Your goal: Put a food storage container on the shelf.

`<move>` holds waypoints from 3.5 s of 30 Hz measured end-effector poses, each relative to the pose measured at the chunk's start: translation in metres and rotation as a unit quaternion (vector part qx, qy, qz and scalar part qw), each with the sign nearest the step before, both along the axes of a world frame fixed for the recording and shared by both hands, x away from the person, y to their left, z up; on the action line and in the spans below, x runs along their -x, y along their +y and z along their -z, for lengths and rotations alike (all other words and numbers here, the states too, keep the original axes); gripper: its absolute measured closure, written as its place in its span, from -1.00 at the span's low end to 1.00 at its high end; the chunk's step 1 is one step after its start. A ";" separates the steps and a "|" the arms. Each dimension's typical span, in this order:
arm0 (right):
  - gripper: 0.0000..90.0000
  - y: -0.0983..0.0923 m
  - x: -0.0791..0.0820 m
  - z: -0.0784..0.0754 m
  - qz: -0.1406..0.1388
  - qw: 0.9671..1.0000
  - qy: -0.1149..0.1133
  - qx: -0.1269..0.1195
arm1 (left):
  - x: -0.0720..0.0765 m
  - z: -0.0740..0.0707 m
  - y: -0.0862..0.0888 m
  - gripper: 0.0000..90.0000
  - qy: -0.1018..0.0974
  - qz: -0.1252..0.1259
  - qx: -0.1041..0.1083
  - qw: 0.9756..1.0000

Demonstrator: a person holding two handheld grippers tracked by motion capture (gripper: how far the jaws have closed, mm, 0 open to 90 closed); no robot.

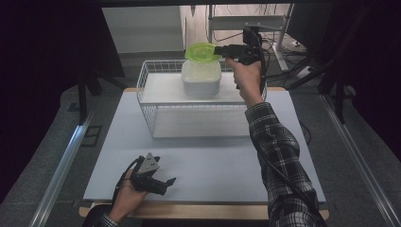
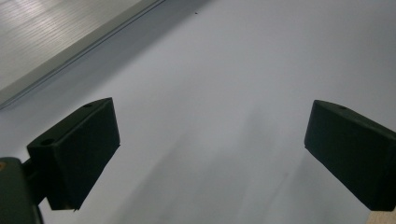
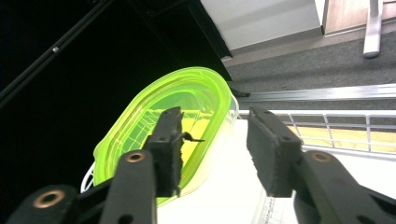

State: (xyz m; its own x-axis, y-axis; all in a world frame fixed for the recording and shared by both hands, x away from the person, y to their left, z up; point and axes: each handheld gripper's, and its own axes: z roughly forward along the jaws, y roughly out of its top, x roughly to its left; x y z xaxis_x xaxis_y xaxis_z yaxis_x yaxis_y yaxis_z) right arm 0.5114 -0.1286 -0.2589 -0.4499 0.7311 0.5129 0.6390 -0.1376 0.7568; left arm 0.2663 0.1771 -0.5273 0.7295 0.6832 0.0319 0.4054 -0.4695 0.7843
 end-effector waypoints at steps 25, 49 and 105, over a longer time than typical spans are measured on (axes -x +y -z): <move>-0.76 0.002 0.019 -0.009 -0.069 0.988 -0.103 0.088 | 0.000 -0.001 0.001 -0.93 0.005 -0.002 0.008 1.000; -0.85 -0.008 0.038 0.015 -0.100 0.979 -0.129 0.122 | -0.001 0.000 0.001 -0.93 0.010 -0.002 0.015 1.000; -0.85 -0.026 0.078 0.060 -0.130 0.972 -0.130 0.145 | -0.002 -0.002 0.004 -0.93 0.016 -0.001 0.047 0.999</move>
State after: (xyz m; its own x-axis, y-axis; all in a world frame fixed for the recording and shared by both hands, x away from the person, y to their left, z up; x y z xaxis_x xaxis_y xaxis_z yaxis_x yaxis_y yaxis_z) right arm 0.4338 -0.1544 -0.3185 -0.7255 0.6726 0.1459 0.4048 0.2457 0.8808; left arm 0.2679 0.1810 -0.5256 0.7279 0.6834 -0.0550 0.4311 -0.3939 0.8118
